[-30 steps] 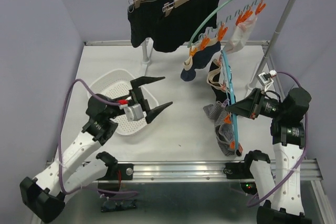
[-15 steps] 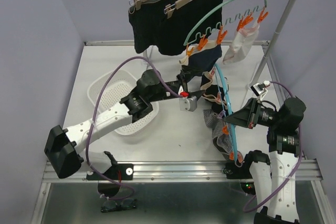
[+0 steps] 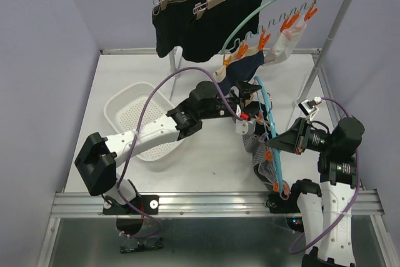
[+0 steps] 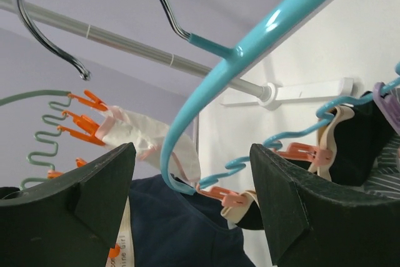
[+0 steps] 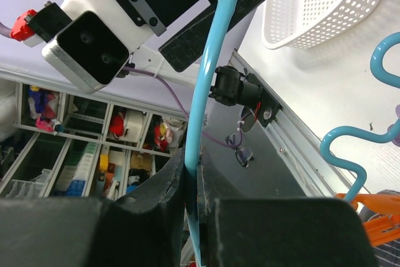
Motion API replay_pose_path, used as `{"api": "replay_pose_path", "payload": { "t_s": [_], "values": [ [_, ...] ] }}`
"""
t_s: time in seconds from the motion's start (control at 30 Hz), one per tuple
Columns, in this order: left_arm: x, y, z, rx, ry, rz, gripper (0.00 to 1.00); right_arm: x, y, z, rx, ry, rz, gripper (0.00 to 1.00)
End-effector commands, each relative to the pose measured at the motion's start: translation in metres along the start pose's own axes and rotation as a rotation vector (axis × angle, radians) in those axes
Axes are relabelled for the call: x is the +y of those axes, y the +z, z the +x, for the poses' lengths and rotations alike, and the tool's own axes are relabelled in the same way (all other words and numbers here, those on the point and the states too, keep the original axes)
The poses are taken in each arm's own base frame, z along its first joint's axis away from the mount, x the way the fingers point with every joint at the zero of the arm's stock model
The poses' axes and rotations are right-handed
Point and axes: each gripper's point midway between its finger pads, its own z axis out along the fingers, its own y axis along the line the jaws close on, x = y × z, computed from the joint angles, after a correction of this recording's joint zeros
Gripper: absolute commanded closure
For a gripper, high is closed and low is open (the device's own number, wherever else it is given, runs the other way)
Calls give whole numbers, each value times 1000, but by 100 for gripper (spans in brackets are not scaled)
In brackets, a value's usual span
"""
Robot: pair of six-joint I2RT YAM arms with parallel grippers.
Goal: Remove the underwear clipped to the hanger
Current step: Pick up the hanger from the clothesline.
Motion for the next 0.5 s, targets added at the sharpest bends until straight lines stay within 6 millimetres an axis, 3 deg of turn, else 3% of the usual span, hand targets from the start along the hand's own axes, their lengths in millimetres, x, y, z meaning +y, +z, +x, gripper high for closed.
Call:
{"api": "replay_pose_path", "payload": {
  "t_s": [0.0, 0.47],
  "values": [
    [53, 5, -34, -77, 106, -136, 15, 26, -5, 12, 70, -109, -49, 99],
    [51, 22, -33, -115, 90, -135, 22, 37, -5, 11, 70, -134, -51, 99]
  ]
}}
